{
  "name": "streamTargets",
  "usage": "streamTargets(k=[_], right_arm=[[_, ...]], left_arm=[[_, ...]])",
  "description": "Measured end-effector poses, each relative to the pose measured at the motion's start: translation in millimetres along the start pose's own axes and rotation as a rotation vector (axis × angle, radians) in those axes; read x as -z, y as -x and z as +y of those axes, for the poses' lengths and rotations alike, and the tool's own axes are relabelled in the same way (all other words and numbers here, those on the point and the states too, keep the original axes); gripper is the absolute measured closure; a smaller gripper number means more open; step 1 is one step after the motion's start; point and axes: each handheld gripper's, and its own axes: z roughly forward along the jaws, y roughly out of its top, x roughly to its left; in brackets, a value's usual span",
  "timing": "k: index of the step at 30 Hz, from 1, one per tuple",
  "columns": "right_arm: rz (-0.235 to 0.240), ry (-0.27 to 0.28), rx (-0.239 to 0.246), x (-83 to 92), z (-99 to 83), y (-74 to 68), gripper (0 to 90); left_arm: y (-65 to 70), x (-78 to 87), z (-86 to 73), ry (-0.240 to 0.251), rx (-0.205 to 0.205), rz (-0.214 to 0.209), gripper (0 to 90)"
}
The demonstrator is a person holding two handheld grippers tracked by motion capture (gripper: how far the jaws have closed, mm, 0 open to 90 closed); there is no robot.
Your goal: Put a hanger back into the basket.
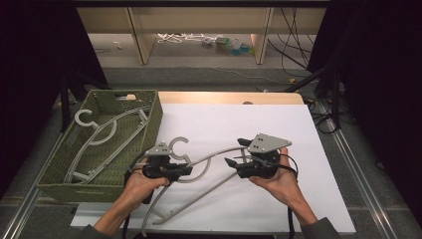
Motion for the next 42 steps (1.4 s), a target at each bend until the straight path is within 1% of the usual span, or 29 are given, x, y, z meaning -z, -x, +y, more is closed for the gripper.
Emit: streamTargets(k=[3, 4, 5, 7, 10, 11, 12, 13, 15, 19, 21, 22, 24, 26, 27, 28, 29, 30, 31, 32, 34, 35, 36, 37, 38, 39, 40, 41, 42], right_arm=[[-0.011, 0.035, -0.007, 7.4, -2.9, -4.1, 26.3], [-0.025, 0.055, -0.011, 9.8, -3.8, -5.3, 26.4], [-0.034, 0.073, -0.028, 14.9, -4.9, -7.6, 26.2], [-0.036, 0.085, -0.040, 19.5, -6.1, -9.4, 25.4], [-0.064, 0.118, -0.052, 25.9, -10.4, -13.0, 25.4], [-0.055, 0.127, -0.066, 27.8, -12.3, -14.0, 25.4], [-0.062, 0.137, -0.083, 29.6, -14.4, -15.6, 25.4], [-0.055, 0.153, -0.088, 30.7, -16.6, -16.0, 25.4], [-0.076, 0.163, -0.087, 32.9, -20.5, -17.9, 25.4], [-0.068, 0.163, -0.117, 35.9, -28.1, -22.1, 24.8], [-0.081, 0.157, -0.115, 37.6, -31.5, -23.3, 24.3], [-0.085, 0.174, -0.099, 37.4, -33.5, -22.7, 24.0], [-0.090, 0.180, -0.112, 39.1, -37.4, -24.1, 23.3], [-0.102, 0.177, -0.132, 42.0, -40.9, -26.0, 22.5], [-0.099, 0.177, -0.134, 43.6, -42.6, -26.3, 21.9], [-0.106, 0.197, -0.121, 43.4, -44.3, -25.8, 21.6], [-0.104, 0.184, -0.131, 45.2, -45.7, -26.9, 20.9], [-0.111, 0.196, -0.130, 45.5, -47.2, -27.2, 20.1], [-0.110, 0.180, -0.139, 47.6, -48.5, -28.4, 19.7], [-0.098, 0.176, -0.148, 47.5, -50.0, -29.6, 19.7], [-0.107, 0.176, -0.146, 49.1, -52.6, -30.3, 19.7], [-0.104, 0.170, -0.152, 49.8, -53.7, -30.7, 19.7], [-0.110, 0.187, -0.140, 48.9, -54.9, -30.0, 19.7], [-0.117, 0.180, -0.135, 50.0, -55.8, -30.0, 19.7], [-0.114, 0.177, -0.133, 50.6, -56.7, -29.9, 19.7], [-0.118, 0.178, -0.136, 50.8, -57.5, -30.2, 19.7], [-0.101, 0.173, -0.158, 51.0, -58.2, -31.3, 19.7], [-0.114, 0.177, -0.138, 51.8, -58.7, -29.8, 19.7], [-0.114, 0.176, -0.141, 52.4, -59.2, -29.9, 19.7]], left_arm=[[1.0, 5.3, 1.7, 0.020, -0.003, 0.028, 80.6], [2.2, 8.6, 2.7, 0.027, -0.009, 0.038, 80.6], [2.3, 10.3, 3.4, 0.029, -0.009, 0.037, 80.5], [2.5, 14.2, 5.4, 0.033, -0.005, 0.036, 80.6], [2.6, 18.4, 7.7, 0.048, 0.001, 0.046, 80.6], [1.7, 19.4, 8.0, 0.057, -0.003, 0.044, 80.5], [1.9, 21.2, 8.5, 0.058, 0.002, 0.048, 80.6], [1.9, 22.5, 9.1, 0.065, 0.007, 0.050, 80.6], [2.2, 25.7, 10.7, 0.073, 0.018, 0.049, 80.5], [3.3, 32.1, 14.4, 0.090, 0.018, 0.045, 80.5], [4.3, 35.7, 17.0, 0.101, 0.024, 0.037, 80.5], [4.7, 37.8, 18.2, 0.111, 0.029, 0.032, 80.5], [5.3, 42.9, 21.6, 0.127, 0.033, 0.022, 80.6], [5.8, 48.8, 25.5, 0.137, 0.029, 0.033, 80.6], [6.2, 52.1, 27.6, 0.134, 0.025, 0.040, 80.5], [6.4, 54.8, 29.5, 0.138, 0.022, 0.042, 80.5], [6.3, 57.3, 31.6, 0.145, 0.023, 0.036, 80.5], [6.0, 59.9, 34.0, 0.148, 0.027, 0.029, 80.5], [5.6, 62.8, 36.2, 0.148, 0.034, 0.023, 80.5], [5.0, 65.5, 38.6, 0.151, 0.033, 0.025, 80.6], [4.5, 72.3, 44.1, 0.154, 0.028, 0.048, 80.6], [3.3, 76.0, 47.0, 0.154, 0.025, 0.047, 80.6], [1.6, 79.9, 49.6, 0.158, 0.029, 0.036, 80.5], [0.8, 83.7, 51.8, 0.164, 0.047, 0.033, 80.5], [-0.4, 87.6, 54.3, 0.167, 0.048, 0.029, 80.6], [-1.3, 91.2, 56.8, 0.172, 0.055, 0.025, 80.6], [-2.2, 94.9, 59.2, 0.174, 0.054, 0.025, 80.5], [-2.4, 98.0, 61.5, 0.177, 0.054, 0.030, 80.5], [-3.5, 100.6, 63.3, 0.177, 0.054, 0.030, 80.5]])
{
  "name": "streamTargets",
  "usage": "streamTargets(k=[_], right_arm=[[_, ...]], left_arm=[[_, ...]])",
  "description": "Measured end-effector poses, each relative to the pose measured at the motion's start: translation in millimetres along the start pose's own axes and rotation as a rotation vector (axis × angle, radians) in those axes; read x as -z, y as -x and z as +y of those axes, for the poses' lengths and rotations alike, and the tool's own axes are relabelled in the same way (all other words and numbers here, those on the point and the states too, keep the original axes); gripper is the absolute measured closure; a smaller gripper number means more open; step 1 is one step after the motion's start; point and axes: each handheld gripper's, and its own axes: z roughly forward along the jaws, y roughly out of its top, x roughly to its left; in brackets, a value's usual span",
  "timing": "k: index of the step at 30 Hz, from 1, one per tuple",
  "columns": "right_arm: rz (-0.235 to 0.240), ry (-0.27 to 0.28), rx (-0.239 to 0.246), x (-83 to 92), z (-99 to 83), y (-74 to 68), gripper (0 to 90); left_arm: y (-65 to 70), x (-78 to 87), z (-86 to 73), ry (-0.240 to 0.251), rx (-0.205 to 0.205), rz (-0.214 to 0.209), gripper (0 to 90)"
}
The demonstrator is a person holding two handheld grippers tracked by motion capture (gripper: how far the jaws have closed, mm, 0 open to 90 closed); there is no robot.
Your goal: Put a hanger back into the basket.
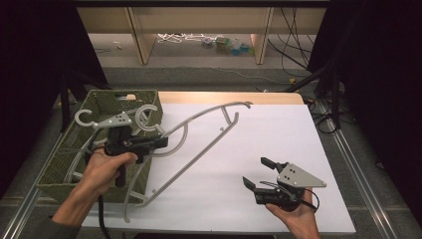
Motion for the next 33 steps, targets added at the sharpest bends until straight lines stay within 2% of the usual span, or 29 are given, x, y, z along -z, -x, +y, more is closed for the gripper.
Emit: streamTargets(k=[3, 4, 7, 8, 9, 12, 17, 25, 26, 27, 33], right_arm=[[-0.010, 0.004, -0.004, 1.8, -1.1, 0.4, 19.2], [-0.012, 0.002, -0.025, 2.9, -1.5, -1.3, 19.2], [-0.021, 0.023, -0.007, 4.4, -2.4, -0.1, 18.0], [-0.011, -0.001, -0.026, 5.9, -2.8, -1.3, 17.2], [-0.017, 0.011, -0.006, 5.4, -3.4, 0.1, 17.3], [-0.018, 0.009, -0.013, 6.1, -5.8, 0.4, 16.8], [-0.009, 0.013, -0.014, 5.1, -6.6, 0.3, 16.5], [-0.005, 0.004, -0.006, 3.2, -7.9, -0.8, 16.7], [0.000, -0.005, -0.020, 3.4, -8.1, -1.8, 16.7], [-0.007, 0.003, -0.009, 3.0, -8.3, -0.9, 16.7], [0.001, -0.017, -0.023, 4.1, -8.8, -1.4, 16.8]], left_arm=[[-5.0, 5.6, 5.2, 0.005, 0.016, -0.006, 80.5], [-6.9, 7.6, 7.0, 0.009, 0.022, 0.003, 80.5], [-15.9, 14.1, 12.7, 0.010, 0.035, 0.028, 80.5], [-19.4, 16.3, 14.8, 0.014, 0.038, 0.036, 80.5], [-23.1, 18.7, 17.2, 0.017, 0.043, 0.047, 80.5], [-33.9, 26.4, 23.8, 0.028, 0.057, 0.075, 80.5], [-48.0, 39.5, 33.5, 0.035, 0.051, 0.131, 80.6], [-65.7, 50.9, 35.8, 0.031, 0.066, 0.182, 80.6], [-67.9, 51.9, 35.6, 0.031, 0.070, 0.182, 80.7], [-70.6, 53.3, 35.7, 0.038, 0.076, 0.187, 80.7], [-88.3, 67.4, 39.2, 0.044, 0.091, 0.242, 80.6]])
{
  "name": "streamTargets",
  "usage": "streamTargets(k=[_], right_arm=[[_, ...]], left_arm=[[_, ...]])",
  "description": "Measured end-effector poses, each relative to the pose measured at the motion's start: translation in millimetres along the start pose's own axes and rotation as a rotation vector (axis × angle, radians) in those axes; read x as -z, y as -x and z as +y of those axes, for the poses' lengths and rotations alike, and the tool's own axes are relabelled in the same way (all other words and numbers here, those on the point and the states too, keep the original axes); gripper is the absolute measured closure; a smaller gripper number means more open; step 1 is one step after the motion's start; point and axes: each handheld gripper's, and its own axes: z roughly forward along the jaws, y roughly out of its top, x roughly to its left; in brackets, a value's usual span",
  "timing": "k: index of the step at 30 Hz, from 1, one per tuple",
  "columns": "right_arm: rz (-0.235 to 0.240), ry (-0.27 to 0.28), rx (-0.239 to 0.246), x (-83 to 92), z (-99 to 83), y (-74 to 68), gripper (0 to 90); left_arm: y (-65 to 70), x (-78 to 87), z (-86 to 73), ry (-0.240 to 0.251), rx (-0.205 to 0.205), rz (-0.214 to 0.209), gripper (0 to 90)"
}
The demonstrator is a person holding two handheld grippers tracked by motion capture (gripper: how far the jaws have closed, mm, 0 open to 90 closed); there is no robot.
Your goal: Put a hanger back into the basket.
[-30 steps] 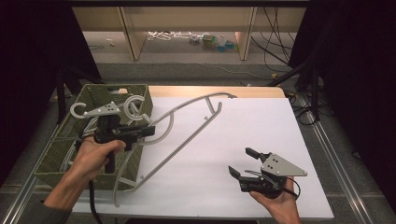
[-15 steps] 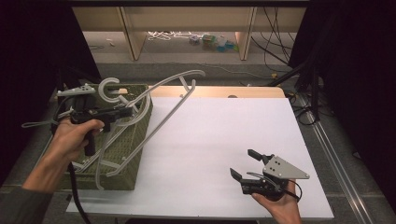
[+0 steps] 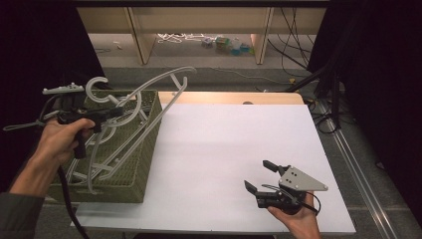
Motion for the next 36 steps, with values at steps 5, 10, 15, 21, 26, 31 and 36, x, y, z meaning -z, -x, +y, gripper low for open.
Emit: streamTargets(k=[5, 10, 15, 21, 26, 31, 36], right_arm=[[0.007, 0.023, 0.014, -2.0, -0.6, 1.5, 16.8], [0.009, 0.005, 0.023, -1.1, 0.1, 0.6, 16.8], [0.021, 0.000, -0.002, -1.6, -0.4, -0.3, 16.8], [0.008, 0.007, 0.023, -2.9, -0.5, 0.0, 17.0], [0.031, 0.003, 0.022, -3.4, -1.1, 0.8, 17.0], [0.027, 0.007, 0.029, -4.6, -1.5, 0.4, 17.0], [0.027, -0.005, 0.026, -4.0, -1.5, 0.5, 17.0]], left_arm=[[-18.0, 5.4, 1.0, 0.013, 0.009, 0.038, 80.6], [-33.3, 8.4, 0.3, 0.010, 0.013, 0.081, 80.6], [-47.4, 9.9, 0.2, 0.010, 0.004, 0.134, 80.6], [-68.8, 9.2, -3.7, -0.007, 0.015, 0.214, 80.6], [-79.5, 8.1, -9.2, -0.017, 0.019, 0.253, 80.6], [-89.0, 10.2, -9.0, 0.010, 0.033, 0.278, 80.6], [-94.3, 10.7, -7.5, 0.025, -0.002, 0.300, 80.6]])
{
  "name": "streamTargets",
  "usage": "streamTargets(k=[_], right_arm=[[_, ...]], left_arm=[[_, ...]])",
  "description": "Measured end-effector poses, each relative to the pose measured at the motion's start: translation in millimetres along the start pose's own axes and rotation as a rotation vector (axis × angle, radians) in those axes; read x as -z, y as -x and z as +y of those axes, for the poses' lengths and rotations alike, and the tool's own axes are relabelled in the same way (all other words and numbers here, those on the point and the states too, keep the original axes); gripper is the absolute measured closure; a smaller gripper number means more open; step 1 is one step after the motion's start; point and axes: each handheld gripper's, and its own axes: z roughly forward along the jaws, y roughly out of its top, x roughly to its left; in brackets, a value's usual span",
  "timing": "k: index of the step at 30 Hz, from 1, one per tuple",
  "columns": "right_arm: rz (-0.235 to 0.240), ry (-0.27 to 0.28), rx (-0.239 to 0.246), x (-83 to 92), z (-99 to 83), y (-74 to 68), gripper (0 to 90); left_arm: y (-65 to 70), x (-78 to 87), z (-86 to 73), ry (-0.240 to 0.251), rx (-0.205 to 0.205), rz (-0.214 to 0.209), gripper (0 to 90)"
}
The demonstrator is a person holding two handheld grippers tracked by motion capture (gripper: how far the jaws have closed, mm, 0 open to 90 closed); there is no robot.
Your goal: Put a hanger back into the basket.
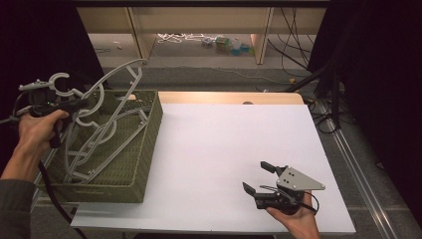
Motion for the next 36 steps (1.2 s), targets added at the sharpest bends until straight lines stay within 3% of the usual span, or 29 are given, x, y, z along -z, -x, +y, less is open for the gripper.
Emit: streamTargets(k=[2, 4, 7, 9, 11, 12, 13, 18, 25, 36], right_arm=[[0.001, 0.002, -0.001, -0.1, 0.2, 0.1, 17.0], [0.000, 0.001, 0.004, 0.3, 0.3, 0.3, 17.0], [-0.005, 0.008, -0.002, 0.0, 0.2, -0.1, 17.0], [-0.005, 0.005, -0.002, 0.2, 0.0, 0.1, 17.0], [0.007, -0.005, -0.021, 0.8, 0.4, -1.0, 17.0], [-0.003, 0.006, -0.005, 0.2, 0.4, 0.0, 17.0], [-0.005, 0.008, -0.001, -0.2, 0.1, 0.0, 17.0], [-0.001, 0.008, -0.003, -0.6, 0.3, -0.4, 17.0], [0.002, 0.004, -0.006, -0.7, 0.0, -0.9, 16.9], [0.000, 0.006, -0.009, 0.0, 0.4, -0.1, 16.9]], left_arm=[[-0.1, -4.1, -3.5, -0.031, -0.042, 0.036, 80.6], [-1.0, -6.7, -6.4, -0.038, -0.043, 0.043, 80.6], [-2.7, -11.1, -12.9, -0.036, -0.058, 0.006, 80.6], [-3.0, -11.5, -15.2, -0.044, -0.092, 0.008, 80.6], [-4.5, -10.5, -17.7, -0.053, -0.099, 0.006, 80.6], [-5.9, -10.5, -19.2, -0.048, -0.108, 0.003, 80.6], [-5.1, -9.5, -21.4, -0.055, -0.085, 0.012, 80.5], [-10.4, -10.8, -31.7, -0.090, -0.096, 0.014, 80.5], [-14.2, -15.2, -42.9, -0.110, -0.081, -0.013, 80.6], [-13.2, -24.0, -46.1, -0.150, -0.116, -0.017, 80.6]])
